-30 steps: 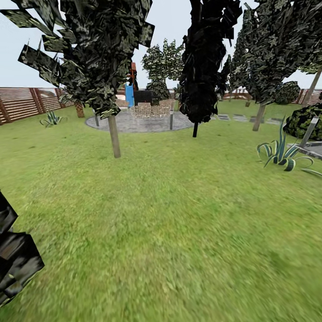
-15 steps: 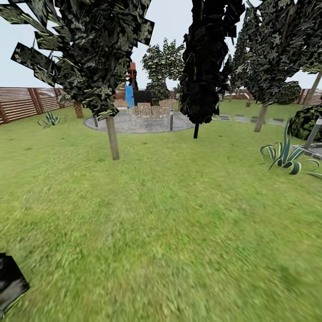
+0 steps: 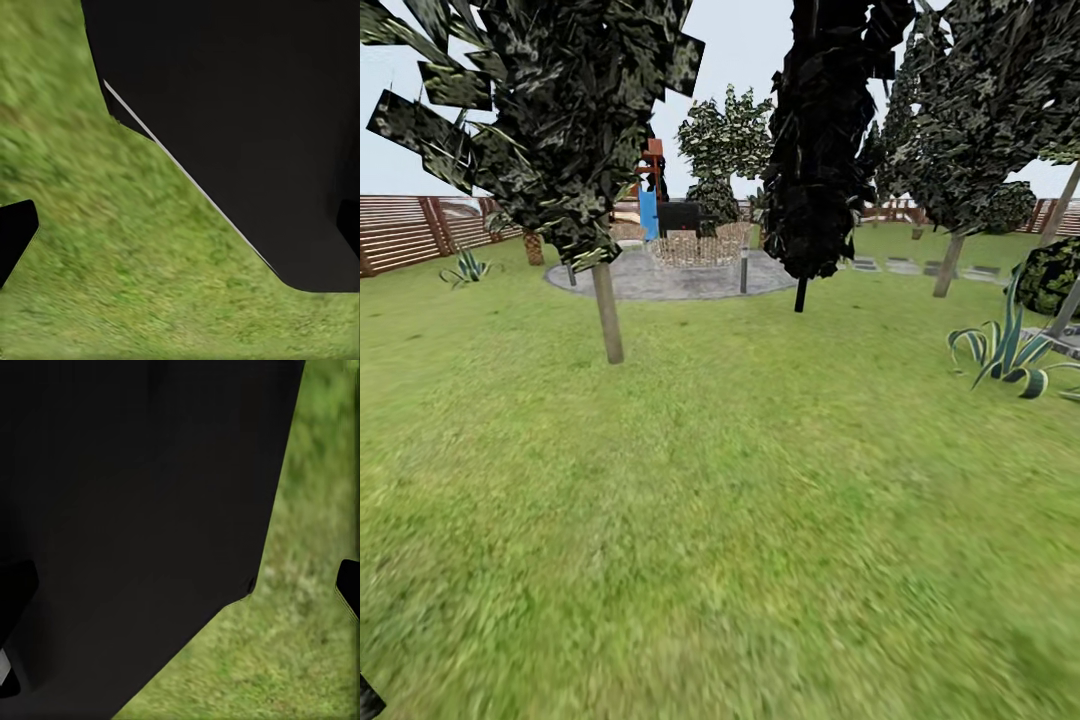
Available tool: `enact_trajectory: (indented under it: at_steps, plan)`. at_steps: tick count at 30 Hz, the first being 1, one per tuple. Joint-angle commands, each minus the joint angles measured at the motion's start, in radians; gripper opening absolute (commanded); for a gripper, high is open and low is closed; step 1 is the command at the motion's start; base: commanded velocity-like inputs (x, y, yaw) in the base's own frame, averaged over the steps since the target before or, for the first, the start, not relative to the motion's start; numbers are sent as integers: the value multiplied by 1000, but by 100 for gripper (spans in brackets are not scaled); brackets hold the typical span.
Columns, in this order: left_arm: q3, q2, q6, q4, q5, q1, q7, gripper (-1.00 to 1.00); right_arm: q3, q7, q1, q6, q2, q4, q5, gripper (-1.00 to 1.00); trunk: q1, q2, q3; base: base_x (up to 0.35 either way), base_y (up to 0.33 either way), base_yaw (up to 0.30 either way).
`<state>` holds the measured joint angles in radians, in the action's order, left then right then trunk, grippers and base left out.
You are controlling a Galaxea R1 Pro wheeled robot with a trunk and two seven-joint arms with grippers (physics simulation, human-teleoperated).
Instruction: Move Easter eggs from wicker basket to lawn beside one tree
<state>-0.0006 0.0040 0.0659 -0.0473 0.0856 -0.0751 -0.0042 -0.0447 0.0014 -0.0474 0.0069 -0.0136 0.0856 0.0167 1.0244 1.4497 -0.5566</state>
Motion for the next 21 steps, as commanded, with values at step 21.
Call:
enact_trajectory:
  at_steps: [21]
  plan:
    - [1, 1, 3, 1, 9, 0, -2, 100, -4, 6, -1, 1, 0, 2, 2, 100, 1, 0, -3, 322, 0, -64]
